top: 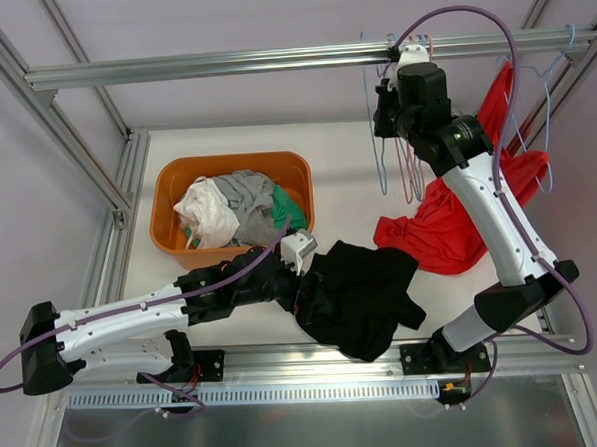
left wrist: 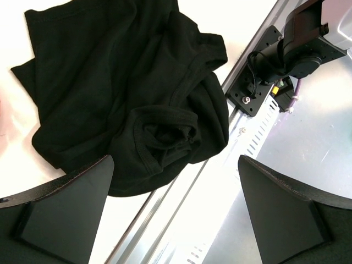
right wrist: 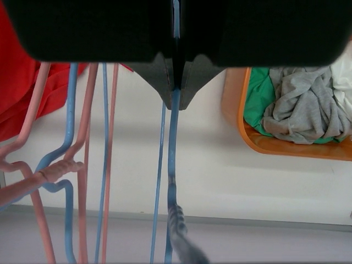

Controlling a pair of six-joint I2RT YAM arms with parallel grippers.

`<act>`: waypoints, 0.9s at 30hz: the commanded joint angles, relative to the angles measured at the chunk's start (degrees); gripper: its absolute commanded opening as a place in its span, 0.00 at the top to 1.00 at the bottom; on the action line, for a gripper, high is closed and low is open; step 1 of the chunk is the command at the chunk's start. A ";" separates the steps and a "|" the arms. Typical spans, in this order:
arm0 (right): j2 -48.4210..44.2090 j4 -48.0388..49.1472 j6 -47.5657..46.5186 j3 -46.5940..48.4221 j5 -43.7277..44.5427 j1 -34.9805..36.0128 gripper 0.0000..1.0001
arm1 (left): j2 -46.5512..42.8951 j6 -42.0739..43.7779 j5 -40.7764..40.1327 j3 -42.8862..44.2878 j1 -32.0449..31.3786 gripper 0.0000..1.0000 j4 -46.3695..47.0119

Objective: Remove the tank top from the hanger

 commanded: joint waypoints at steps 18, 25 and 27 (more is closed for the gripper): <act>-3.87 0.62 1.53 -2.53 -3.12 -1.34 0.55 | 2.83 0.95 -0.84 1.54 -1.89 0.01 0.17; -9.67 -1.22 0.39 -2.00 -5.67 -1.34 0.37 | 5.19 1.13 -0.84 2.76 -2.06 0.01 0.17; -11.78 -2.19 0.12 -1.91 -6.10 -1.34 0.37 | 6.07 1.30 -0.84 3.29 -2.24 0.01 0.26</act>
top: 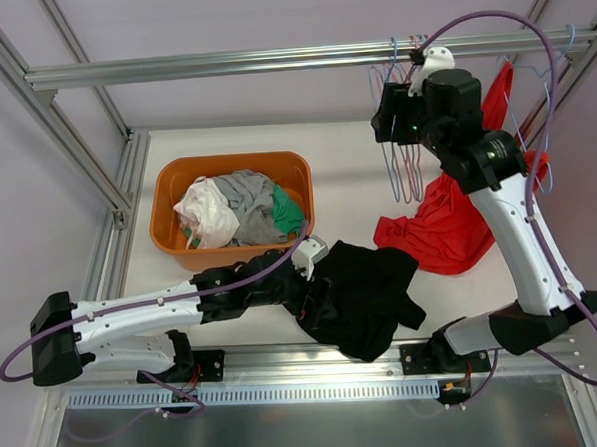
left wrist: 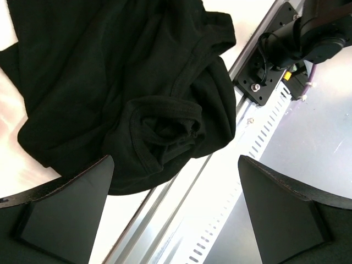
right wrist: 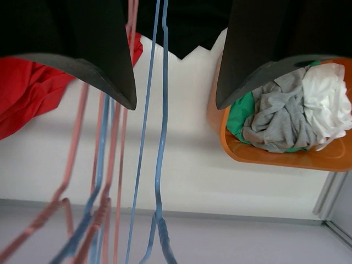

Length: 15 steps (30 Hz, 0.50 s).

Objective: Remove the tank top from the hanger

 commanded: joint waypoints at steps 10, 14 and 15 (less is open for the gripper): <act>-21.36 -5.13 -4.86 -7.14 -1.42 -0.14 0.01 | 12.02 2.91 -1.88 8.81 -1.63 0.01 0.09; -32.34 -6.09 -5.48 -14.96 -0.79 -0.22 0.01 | 19.23 4.39 -0.82 12.50 -3.12 0.01 -0.18; -36.54 -6.18 -5.65 -16.02 -1.23 -0.14 0.01 | 22.64 5.01 -0.82 14.42 -3.65 0.01 -0.35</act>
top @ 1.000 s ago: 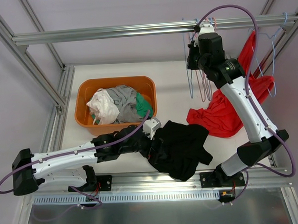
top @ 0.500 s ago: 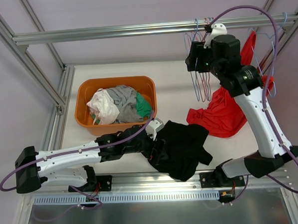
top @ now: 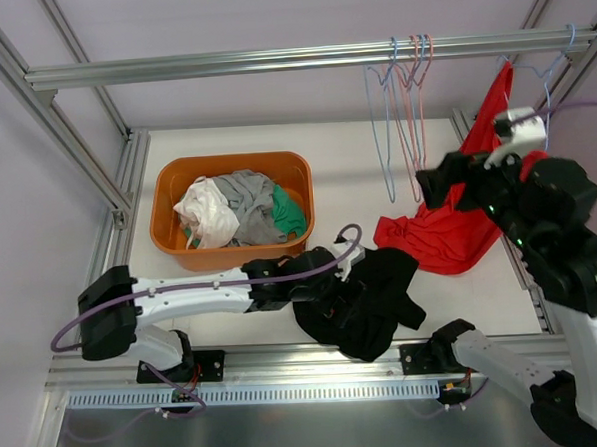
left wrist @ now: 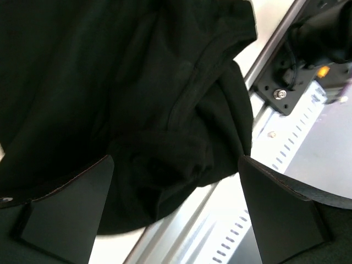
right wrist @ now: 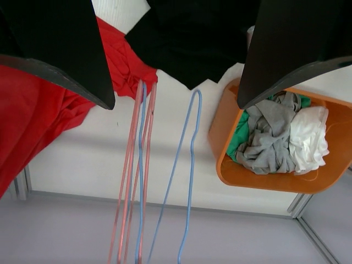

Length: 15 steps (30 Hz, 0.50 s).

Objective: Remove the tank top from the hanger

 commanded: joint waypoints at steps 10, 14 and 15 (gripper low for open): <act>-20.95 -4.91 -2.56 -8.02 -13.23 -0.22 0.01 | 29.04 5.69 -10.25 17.01 -6.52 0.01 -8.11; -23.59 -5.00 -2.29 -8.90 -14.56 -0.14 0.00 | 34.14 3.85 -10.52 17.37 -7.48 0.02 -8.64; -23.95 -4.91 -2.20 -9.33 -14.73 -0.22 0.00 | 34.67 3.32 -9.82 17.28 -8.01 0.06 -8.46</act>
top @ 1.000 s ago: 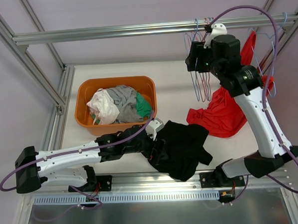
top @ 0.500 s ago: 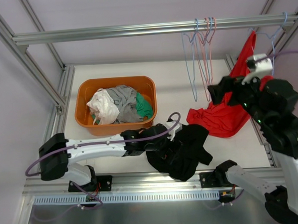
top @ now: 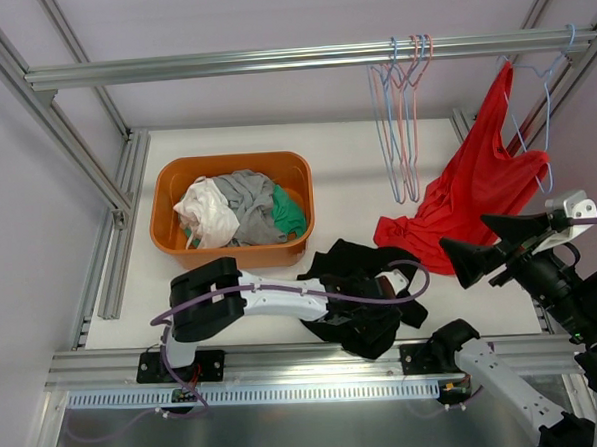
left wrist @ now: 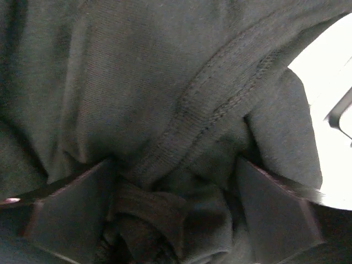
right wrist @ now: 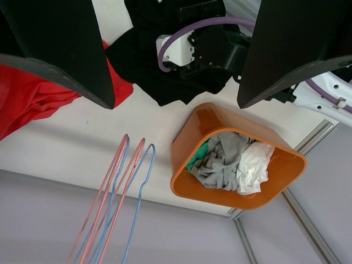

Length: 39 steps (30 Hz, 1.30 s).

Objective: Remove the tank top from the hanger

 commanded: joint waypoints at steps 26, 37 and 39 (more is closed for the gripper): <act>-6.69 5.06 -1.38 -6.77 0.06 -0.14 0.01 | -40.00 8.78 -43.13 7.73 2.17 1.00 -15.04; -5.19 6.73 -1.90 -7.03 -0.03 -0.22 0.00 | -41.94 13.36 -27.76 19.44 25.72 1.00 -15.03; -4.84 6.82 -1.90 -7.12 -0.03 -0.22 0.01 | -42.03 12.31 -24.69 19.36 27.84 1.00 -15.21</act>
